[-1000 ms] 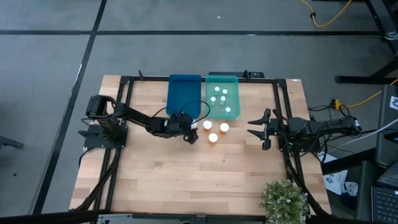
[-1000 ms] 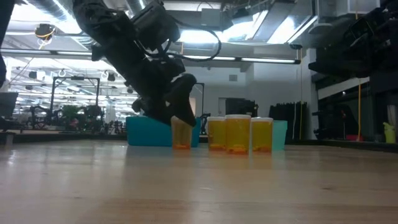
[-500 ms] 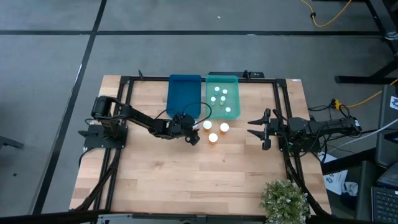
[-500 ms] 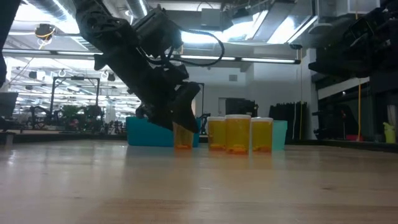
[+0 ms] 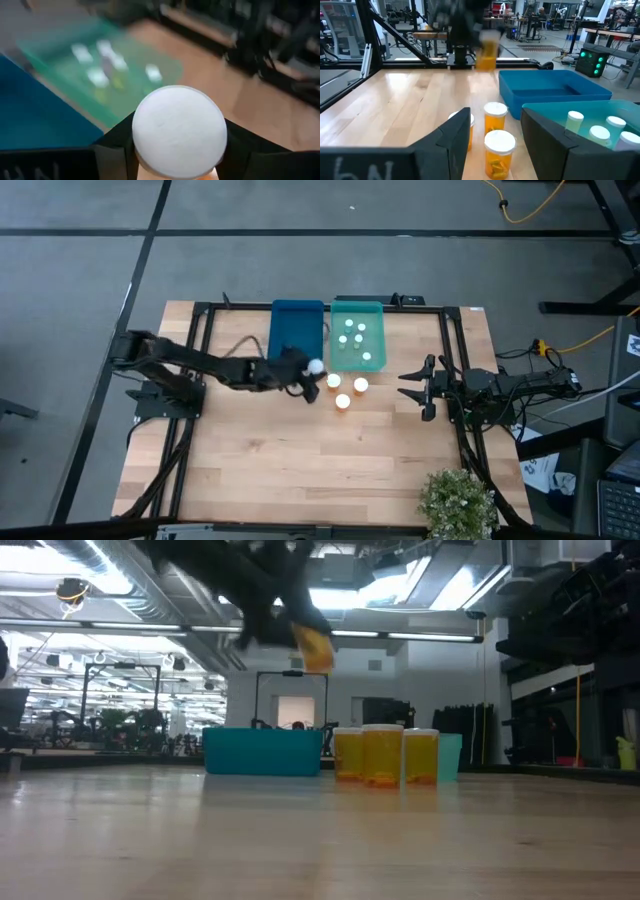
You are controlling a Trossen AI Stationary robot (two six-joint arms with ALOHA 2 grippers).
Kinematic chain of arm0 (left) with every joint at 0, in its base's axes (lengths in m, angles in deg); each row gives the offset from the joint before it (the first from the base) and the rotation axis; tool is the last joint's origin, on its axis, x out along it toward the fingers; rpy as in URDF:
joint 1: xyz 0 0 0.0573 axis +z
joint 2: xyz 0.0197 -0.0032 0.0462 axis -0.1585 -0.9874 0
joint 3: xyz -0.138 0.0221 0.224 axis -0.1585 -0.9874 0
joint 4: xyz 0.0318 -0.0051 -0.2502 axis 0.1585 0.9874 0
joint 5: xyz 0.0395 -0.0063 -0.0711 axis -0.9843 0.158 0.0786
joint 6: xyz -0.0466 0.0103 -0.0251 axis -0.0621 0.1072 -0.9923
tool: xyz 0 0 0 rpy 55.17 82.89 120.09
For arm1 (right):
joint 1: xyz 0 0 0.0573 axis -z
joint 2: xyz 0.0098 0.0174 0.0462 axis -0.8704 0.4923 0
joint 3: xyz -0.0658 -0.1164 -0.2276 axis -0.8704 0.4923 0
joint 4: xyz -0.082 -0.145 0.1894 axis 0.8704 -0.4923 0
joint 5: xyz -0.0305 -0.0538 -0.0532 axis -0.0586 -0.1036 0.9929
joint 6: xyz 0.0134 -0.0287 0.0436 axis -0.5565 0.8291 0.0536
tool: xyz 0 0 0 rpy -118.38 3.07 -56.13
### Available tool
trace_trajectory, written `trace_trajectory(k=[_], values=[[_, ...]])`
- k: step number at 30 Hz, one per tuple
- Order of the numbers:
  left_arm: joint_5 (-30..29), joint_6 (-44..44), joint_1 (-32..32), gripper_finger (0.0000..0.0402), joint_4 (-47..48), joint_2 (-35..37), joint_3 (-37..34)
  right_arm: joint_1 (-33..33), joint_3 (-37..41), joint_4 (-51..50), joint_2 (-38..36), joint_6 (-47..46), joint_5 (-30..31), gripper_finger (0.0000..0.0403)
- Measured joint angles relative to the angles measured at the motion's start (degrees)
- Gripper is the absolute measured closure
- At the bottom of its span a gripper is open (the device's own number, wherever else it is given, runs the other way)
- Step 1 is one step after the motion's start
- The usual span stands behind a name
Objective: Pick and place medicine bottles into bin by pill shape (circle, oval)
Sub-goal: Put the orange capsule bottle into the blue bin
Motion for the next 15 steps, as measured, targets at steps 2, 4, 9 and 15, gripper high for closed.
trace_trajectory(k=[2, 4, 9, 15], values=[[-5.2, 6.3, 1.1, 0.0232, 1.4, 4.2, 0.1, 0.0, 0.0, 0.0, 0.0, 0.0, 0.0, 0.0226], [-10.5, 12.5, 3.3, 0.0232, 3.2, 7.2, 0.1, 0.0, 0.0, 0.0, 0.0, 0.0, 0.0, 0.0226], [-7.5, 16.5, 14.6, 0.0232, 5.9, 8.6, 0.1, 0.0, 0.0, 0.0, 0.0, -0.1, 0.0, 0.0226], [5.0, 16.5, 29.0, 0.0232, 6.0, -0.1, 0.0, 0.0, 0.0, 0.0, 0.0, 0.0, 0.0, 0.0226]])
